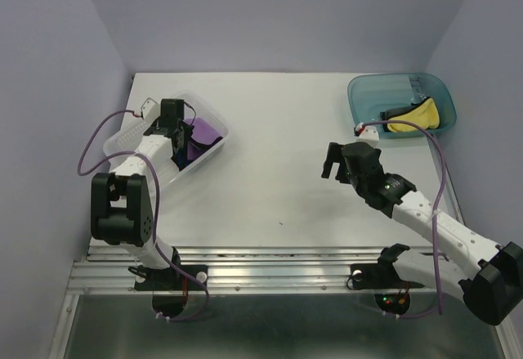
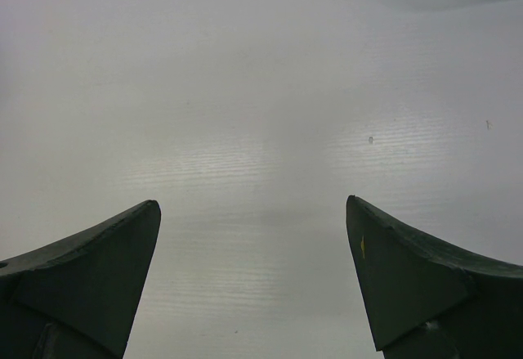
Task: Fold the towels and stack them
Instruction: Neatly place the folded towel into the bin
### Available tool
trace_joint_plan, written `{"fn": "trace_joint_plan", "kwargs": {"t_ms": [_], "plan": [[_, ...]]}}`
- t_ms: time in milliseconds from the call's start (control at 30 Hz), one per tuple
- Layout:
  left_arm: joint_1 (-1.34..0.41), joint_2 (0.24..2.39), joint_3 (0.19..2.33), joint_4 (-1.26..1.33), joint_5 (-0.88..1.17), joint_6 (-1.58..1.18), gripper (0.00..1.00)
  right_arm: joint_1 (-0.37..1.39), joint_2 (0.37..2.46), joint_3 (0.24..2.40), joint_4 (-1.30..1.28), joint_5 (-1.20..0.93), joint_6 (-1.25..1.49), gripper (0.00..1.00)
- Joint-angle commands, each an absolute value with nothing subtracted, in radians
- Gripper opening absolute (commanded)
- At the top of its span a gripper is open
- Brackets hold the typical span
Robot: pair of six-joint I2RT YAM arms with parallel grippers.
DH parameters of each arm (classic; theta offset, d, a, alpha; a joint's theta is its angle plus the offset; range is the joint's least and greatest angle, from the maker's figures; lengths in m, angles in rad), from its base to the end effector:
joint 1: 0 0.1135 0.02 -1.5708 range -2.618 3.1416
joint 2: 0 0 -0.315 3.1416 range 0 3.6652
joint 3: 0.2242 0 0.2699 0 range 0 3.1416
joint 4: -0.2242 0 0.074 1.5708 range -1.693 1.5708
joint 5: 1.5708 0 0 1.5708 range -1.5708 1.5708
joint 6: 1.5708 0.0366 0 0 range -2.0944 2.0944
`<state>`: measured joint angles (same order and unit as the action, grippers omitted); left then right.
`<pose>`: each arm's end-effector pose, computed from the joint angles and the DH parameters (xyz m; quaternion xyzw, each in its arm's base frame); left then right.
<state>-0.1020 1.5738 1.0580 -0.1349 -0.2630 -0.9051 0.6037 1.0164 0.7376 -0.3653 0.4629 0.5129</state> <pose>0.3655 -0.0278 0.2847 -0.4008 0.7949 -0.1095 0.4422 0.1814 0.1052 0.3025 0.0629 0.8745 0.0564 0.4777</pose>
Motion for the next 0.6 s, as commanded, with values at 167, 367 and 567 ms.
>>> {"fn": "trace_joint_plan", "kwargs": {"t_ms": [167, 367, 567], "plan": [[-0.064, 1.595, 1.028, -0.106, -0.249, -0.853, 0.0, 0.611, 1.015, 0.735, -0.31, 0.466, 0.505, 1.0], [-0.052, 1.618, 1.022, -0.113, -0.25, -0.844, 0.0, 0.612, 1.022, 0.736, -0.313, 0.466, 0.505, 1.0], [-0.051, 1.632, 1.06, -0.158, -0.288, -0.789, 0.31, 0.611, 1.023, 0.739, -0.317, 0.466, 0.497, 1.0]]}}
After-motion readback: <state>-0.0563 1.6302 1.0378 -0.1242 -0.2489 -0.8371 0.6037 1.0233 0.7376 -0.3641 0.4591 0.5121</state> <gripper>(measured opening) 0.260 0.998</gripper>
